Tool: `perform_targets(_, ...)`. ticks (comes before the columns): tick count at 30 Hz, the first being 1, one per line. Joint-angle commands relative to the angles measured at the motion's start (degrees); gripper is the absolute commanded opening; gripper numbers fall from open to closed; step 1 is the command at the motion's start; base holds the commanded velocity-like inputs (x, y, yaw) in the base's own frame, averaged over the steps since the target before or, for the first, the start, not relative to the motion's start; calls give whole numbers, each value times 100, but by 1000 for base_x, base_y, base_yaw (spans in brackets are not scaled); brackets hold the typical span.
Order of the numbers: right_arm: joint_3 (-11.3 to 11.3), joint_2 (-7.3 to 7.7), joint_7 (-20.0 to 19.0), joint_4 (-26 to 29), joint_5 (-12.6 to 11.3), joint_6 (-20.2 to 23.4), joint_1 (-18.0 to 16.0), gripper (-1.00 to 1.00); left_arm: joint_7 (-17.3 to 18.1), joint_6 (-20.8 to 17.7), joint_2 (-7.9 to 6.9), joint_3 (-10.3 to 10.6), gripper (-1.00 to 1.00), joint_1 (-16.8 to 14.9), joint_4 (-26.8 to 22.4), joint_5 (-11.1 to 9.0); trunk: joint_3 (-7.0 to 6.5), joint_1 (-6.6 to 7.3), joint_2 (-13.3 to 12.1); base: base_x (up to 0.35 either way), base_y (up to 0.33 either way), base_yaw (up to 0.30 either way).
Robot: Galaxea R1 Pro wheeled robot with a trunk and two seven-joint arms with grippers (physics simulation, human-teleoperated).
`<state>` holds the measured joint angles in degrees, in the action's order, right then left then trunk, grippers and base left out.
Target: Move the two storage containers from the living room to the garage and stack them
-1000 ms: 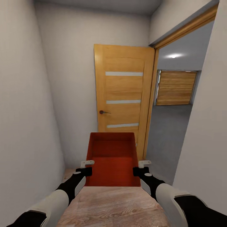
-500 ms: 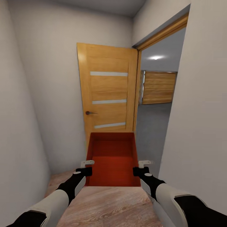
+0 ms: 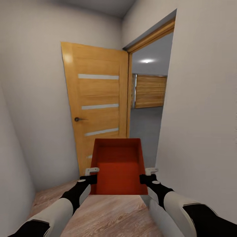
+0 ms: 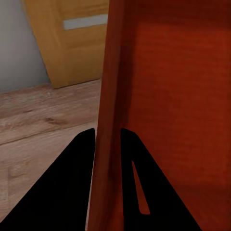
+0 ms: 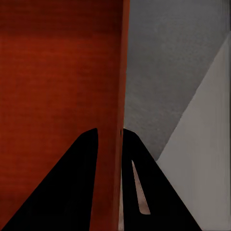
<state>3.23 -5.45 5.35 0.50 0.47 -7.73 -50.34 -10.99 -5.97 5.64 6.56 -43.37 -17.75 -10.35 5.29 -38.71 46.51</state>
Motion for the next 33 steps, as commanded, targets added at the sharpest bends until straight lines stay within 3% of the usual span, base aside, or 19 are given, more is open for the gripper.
perform_targets(1, -200, 208, 107, -22, -73, -21, -3, -100, -341, 116, -81, -102, -100, -7, -34, 77, 9, -3, 8, 210, 195, -119)
perform_targets(22, -200, 203, 113, -24, -80, -18, -3, -100, -342, 113, -81, -103, -100, -5, -40, 77, 9, -3, 8, 242, 223, -11)
perform_targets(33, -200, 193, 116, -58, -81, -18, -2, -100, -342, 122, -81, -95, -100, -6, -61, 77, -10, -3, 8, 125, 107, -238)
